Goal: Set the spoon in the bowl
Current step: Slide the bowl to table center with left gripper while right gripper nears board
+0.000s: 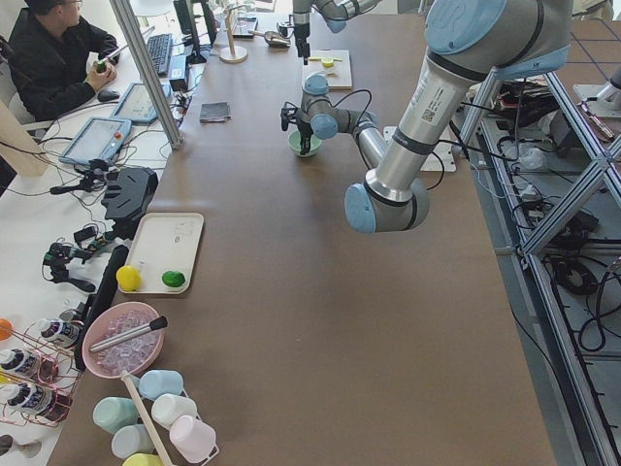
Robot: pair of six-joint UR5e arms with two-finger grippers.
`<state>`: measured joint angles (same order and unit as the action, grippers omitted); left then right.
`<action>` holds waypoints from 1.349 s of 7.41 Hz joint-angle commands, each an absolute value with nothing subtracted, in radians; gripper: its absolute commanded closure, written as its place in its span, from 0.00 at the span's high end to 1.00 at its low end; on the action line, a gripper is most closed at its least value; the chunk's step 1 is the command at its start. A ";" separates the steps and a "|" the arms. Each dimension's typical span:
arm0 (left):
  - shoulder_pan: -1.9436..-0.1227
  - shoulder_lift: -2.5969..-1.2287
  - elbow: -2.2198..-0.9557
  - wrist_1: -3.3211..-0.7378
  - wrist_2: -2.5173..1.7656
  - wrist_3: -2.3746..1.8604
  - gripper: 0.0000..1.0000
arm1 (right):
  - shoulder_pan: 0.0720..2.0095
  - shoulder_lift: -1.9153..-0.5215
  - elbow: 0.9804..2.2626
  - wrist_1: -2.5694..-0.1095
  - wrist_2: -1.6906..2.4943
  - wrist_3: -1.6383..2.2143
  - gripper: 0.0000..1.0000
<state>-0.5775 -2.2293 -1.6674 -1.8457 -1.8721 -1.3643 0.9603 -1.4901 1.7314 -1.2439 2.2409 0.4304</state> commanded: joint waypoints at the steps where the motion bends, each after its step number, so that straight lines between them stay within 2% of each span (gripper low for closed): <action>1: -0.659 -2.203 -1.722 -1.844 -1.988 -1.355 0.97 | 0.916 -1.503 1.726 -1.244 2.205 0.437 0.99; 4: -0.683 -2.192 -1.726 -1.844 -1.990 -1.292 0.97 | 0.893 -1.551 1.733 -1.244 2.204 0.437 0.92; 6: -0.681 -2.192 -1.724 -1.845 -1.993 -1.292 0.97 | 0.871 -1.566 1.738 -1.244 2.192 0.443 0.81; 7: -0.683 -2.192 -1.724 -1.845 -1.993 -1.292 0.97 | 0.864 -1.568 1.741 -1.244 2.192 0.460 0.69; 8: -0.683 -2.192 -1.724 -1.845 -1.993 -1.292 0.97 | 0.850 -1.568 1.749 -1.244 2.192 0.494 0.48; 9: -0.684 -2.192 -1.723 -1.845 -1.993 -1.290 0.97 | 0.847 -1.568 1.755 -1.244 2.191 0.497 0.11; 10: -0.684 -2.183 -1.724 -1.845 -1.993 -1.276 0.97 | 0.847 -1.568 1.755 -1.244 2.191 0.495 0.00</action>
